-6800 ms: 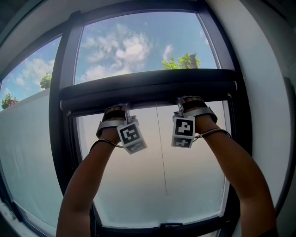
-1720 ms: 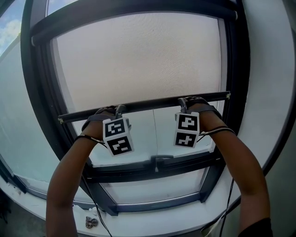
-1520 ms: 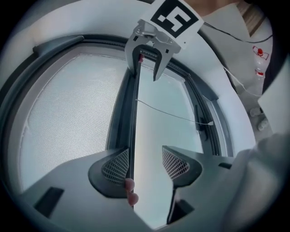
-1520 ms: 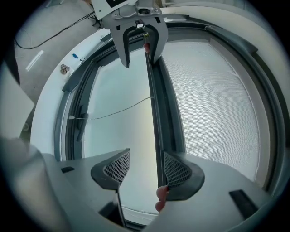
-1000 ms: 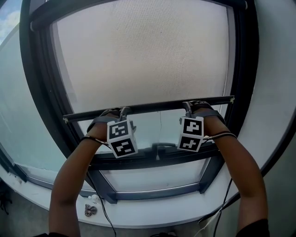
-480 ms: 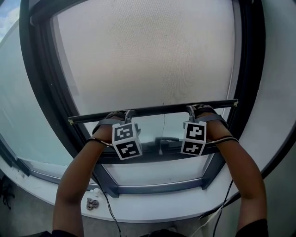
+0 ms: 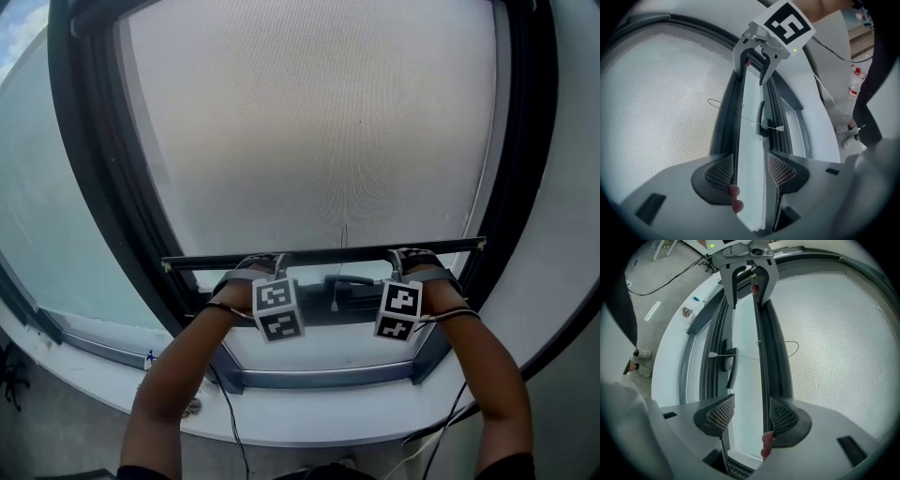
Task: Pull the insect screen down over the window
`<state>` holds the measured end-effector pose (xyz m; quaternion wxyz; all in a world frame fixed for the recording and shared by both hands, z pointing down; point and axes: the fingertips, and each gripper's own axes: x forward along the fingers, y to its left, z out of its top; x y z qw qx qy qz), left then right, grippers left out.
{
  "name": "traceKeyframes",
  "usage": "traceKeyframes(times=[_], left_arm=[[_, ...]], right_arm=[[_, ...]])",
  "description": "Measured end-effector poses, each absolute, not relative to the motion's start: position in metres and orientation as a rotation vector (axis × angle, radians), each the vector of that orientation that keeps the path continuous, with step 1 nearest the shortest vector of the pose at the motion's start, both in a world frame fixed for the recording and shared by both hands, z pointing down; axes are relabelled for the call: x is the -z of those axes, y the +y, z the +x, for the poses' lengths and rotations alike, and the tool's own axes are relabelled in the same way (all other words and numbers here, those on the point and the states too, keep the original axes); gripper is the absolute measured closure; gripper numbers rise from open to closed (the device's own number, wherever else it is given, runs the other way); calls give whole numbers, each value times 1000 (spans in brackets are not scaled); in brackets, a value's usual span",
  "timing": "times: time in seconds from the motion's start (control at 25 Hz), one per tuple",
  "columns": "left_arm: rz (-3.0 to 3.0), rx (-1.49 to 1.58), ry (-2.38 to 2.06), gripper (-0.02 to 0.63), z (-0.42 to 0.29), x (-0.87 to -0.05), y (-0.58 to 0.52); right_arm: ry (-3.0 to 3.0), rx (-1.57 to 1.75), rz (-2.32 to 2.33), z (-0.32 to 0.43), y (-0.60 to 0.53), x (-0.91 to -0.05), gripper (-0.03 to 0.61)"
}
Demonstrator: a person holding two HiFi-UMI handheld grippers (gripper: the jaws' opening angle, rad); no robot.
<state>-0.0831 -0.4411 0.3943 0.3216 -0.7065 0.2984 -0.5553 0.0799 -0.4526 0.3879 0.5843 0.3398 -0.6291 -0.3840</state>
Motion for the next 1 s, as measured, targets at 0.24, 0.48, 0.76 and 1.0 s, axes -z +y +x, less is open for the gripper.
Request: traceKeyframes(times=[0.24,0.48,0.76,1.0], left_arm=[[-1899,1469,796,380,-83,-427,-442],[-1919,1480,779,379,-80,-473,-440],[-1898,1459,811,380,-82,-479,-445],[-1932,1447,835,385,-82,-494,-447]], right_arm=[[-1458,867,751,80,-452,-421,342],[-1465,819,688,82,-450,-468,342],[-1490,815,739,79,-454,-474,342],[-1491,821,744,79,-454,-489,342]])
